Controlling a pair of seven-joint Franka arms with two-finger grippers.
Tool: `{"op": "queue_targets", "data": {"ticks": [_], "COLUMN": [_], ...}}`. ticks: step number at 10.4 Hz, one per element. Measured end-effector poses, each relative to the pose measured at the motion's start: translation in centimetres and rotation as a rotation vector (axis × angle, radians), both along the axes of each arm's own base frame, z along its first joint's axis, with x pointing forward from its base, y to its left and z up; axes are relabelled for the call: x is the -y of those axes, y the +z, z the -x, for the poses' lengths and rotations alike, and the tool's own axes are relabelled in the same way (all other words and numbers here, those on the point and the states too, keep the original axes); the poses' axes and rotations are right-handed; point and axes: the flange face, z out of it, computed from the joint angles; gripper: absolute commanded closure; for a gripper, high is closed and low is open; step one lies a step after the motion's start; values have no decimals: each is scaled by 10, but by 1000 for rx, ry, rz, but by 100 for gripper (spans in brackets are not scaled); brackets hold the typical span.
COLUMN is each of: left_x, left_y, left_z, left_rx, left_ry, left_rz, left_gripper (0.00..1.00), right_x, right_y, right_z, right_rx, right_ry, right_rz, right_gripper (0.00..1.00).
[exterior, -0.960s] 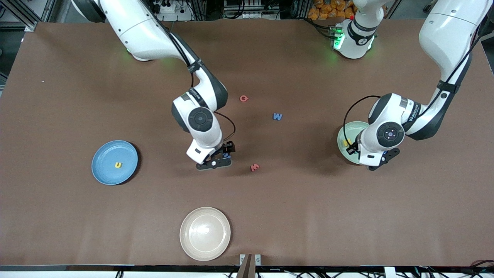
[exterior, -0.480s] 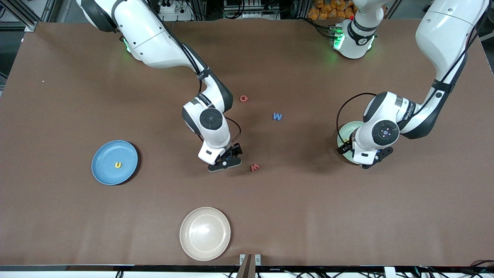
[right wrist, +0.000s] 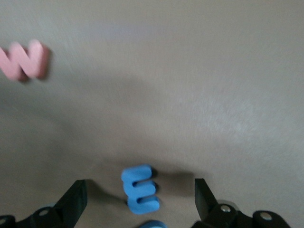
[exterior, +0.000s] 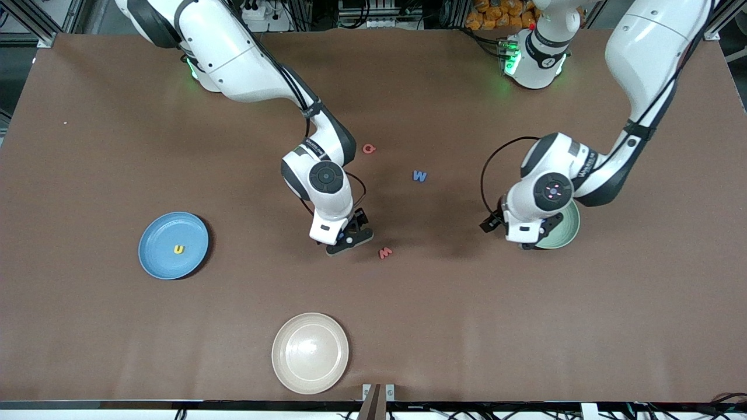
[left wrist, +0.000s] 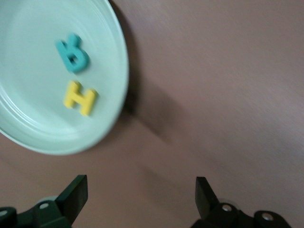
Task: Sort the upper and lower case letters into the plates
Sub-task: 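Grasp the blue m with the right gripper while the left gripper reaches the M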
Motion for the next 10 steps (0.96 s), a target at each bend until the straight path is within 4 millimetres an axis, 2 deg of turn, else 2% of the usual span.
{"op": "queue_targets", "data": {"ticks": [1, 5, 8, 9, 10], "left_x": [15, 45, 61, 70, 83], "left_y": [-4, -4, -19, -21, -18], "left_z": [5, 19, 51, 61, 72], "left_rx": [7, 5, 34, 40, 45], "left_ry": [29, 147, 205, 241, 279], "left_rz": [3, 39, 87, 101, 117], "left_gripper": [0, 0, 0, 0, 0], "right_x": [1, 2, 5, 6, 7], "right_y": [-3, -1, 4, 5, 6], "right_z": [1, -1, -7, -9, -10], "right_rx": [-1, 0, 7, 7, 6], "right_ry": [10, 12, 2, -2, -4], "right_rz": [1, -2, -13, -19, -21], "right_gripper": [0, 0, 0, 40, 99]}}
